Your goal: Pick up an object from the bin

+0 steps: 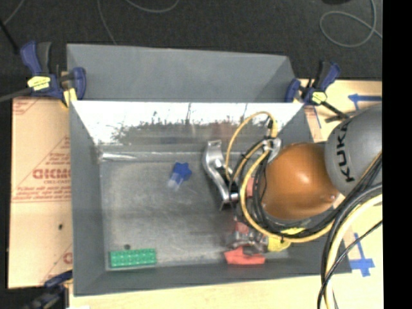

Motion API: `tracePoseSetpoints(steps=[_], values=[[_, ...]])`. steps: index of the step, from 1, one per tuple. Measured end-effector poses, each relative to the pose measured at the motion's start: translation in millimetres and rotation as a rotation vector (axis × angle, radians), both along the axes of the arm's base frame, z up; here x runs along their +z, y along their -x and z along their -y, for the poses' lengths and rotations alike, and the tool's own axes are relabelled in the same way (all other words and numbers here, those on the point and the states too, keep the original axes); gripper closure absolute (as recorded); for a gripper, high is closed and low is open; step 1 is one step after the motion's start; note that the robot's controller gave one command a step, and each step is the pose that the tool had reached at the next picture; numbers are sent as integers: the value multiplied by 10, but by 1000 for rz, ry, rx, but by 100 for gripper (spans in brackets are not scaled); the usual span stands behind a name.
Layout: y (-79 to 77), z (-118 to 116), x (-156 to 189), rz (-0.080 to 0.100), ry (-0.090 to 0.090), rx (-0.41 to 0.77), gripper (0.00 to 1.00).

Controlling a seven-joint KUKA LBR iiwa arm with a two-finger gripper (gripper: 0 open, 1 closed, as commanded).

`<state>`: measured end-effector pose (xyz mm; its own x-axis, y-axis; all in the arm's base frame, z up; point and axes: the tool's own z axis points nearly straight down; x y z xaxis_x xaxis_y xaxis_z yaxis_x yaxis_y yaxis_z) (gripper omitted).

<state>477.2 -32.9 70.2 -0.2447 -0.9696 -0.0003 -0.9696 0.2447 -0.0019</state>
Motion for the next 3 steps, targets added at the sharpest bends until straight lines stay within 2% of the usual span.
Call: tracePoseSetpoints(steps=[3], values=[[7,3,227,-3,0,-3,100]])
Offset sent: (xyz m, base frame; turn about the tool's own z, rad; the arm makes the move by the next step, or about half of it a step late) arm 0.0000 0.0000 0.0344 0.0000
